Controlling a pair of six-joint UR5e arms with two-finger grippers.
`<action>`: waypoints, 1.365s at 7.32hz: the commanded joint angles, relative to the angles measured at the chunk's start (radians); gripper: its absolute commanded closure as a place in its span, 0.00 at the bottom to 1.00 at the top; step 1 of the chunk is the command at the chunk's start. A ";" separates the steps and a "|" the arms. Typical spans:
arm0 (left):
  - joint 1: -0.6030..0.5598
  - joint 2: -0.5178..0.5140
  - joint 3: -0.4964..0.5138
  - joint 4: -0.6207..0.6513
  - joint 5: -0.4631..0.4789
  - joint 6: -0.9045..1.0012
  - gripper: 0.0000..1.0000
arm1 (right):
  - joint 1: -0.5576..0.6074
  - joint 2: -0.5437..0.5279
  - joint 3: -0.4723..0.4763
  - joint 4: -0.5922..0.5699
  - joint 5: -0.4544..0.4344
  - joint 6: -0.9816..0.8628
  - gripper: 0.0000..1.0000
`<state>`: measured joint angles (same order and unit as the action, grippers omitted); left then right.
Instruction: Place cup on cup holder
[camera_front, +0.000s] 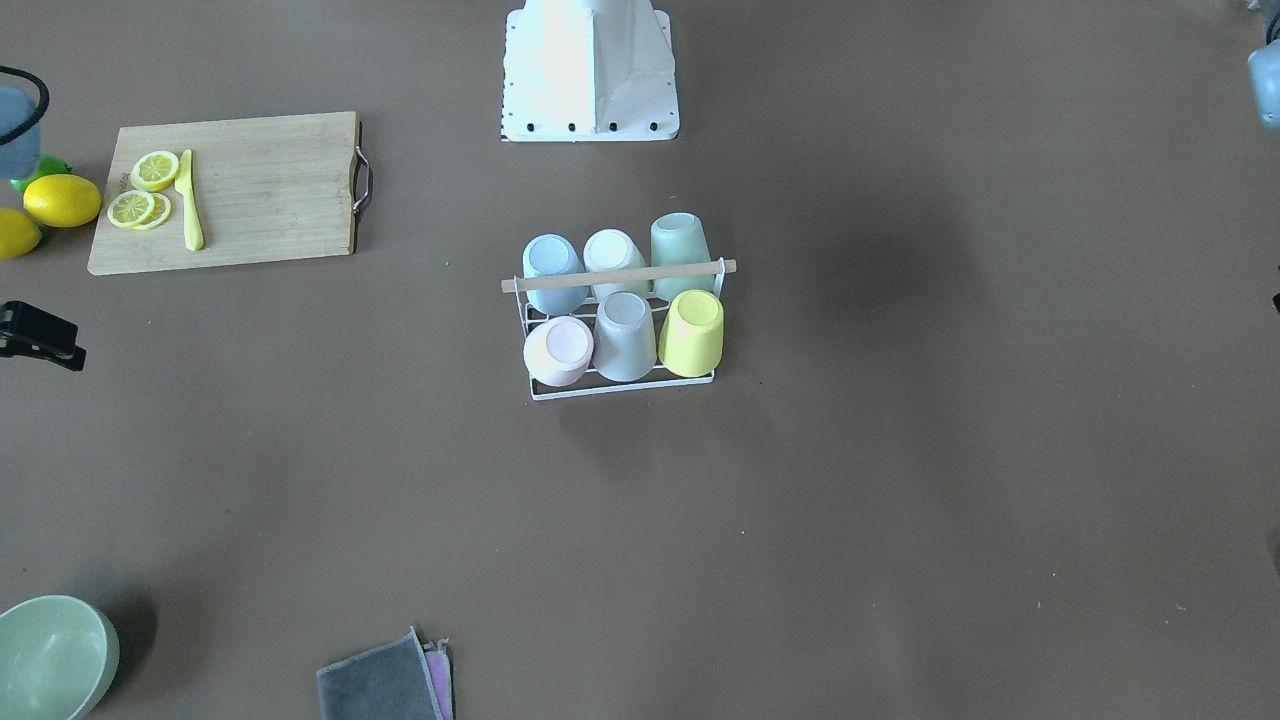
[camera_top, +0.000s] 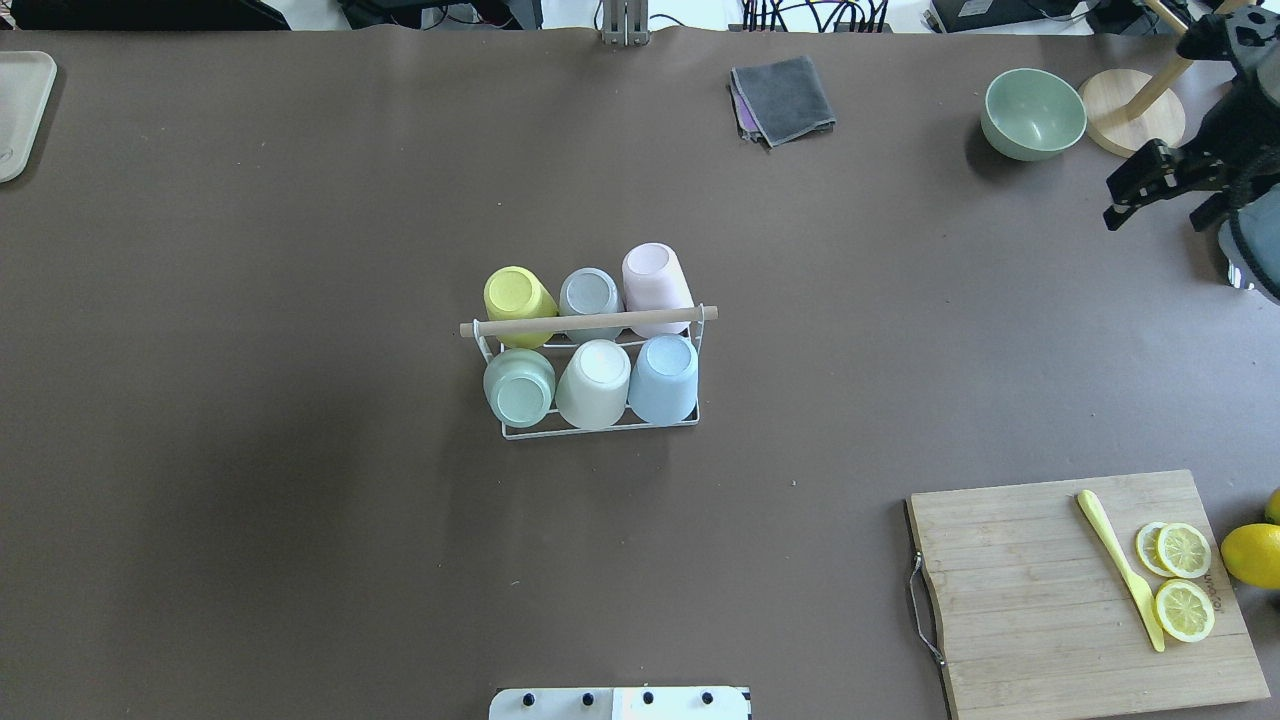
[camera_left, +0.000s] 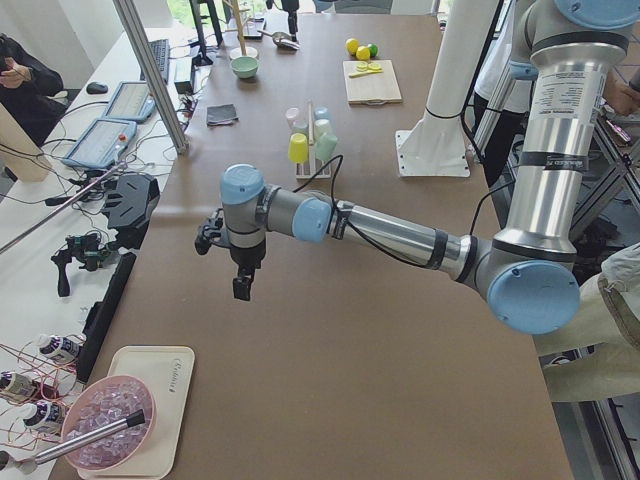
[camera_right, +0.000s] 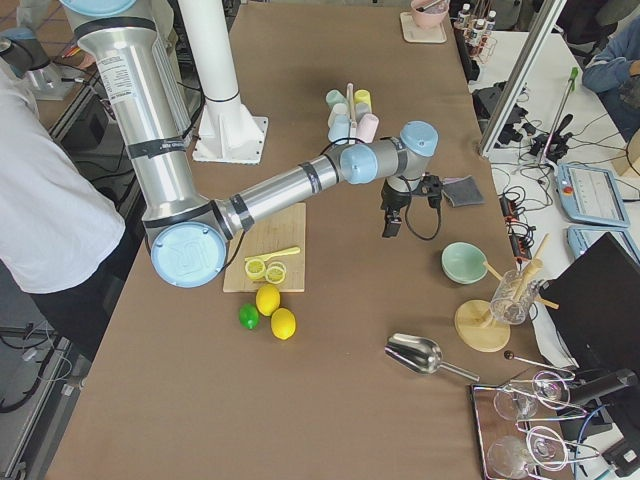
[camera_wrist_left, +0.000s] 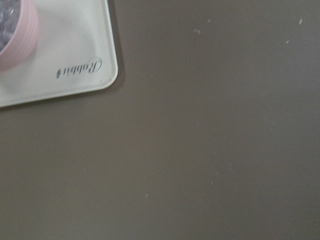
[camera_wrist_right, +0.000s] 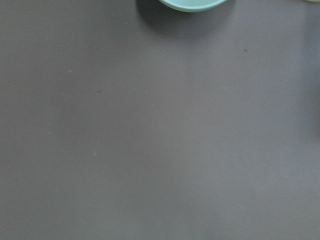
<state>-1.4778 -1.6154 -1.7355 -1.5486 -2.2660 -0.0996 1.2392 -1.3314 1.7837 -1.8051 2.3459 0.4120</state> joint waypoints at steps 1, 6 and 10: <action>-0.073 0.132 0.001 0.005 -0.026 0.069 0.02 | 0.089 -0.160 0.048 -0.048 -0.007 -0.013 0.00; -0.072 0.112 0.122 -0.013 -0.104 0.075 0.02 | 0.296 -0.336 -0.054 -0.019 -0.160 -0.394 0.00; -0.071 0.081 0.083 -0.010 -0.102 0.060 0.02 | 0.375 -0.451 -0.133 0.292 -0.154 -0.520 0.00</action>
<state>-1.5480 -1.5387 -1.6401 -1.5598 -2.3671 -0.0387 1.6064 -1.7548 1.6754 -1.6071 2.1880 -0.1099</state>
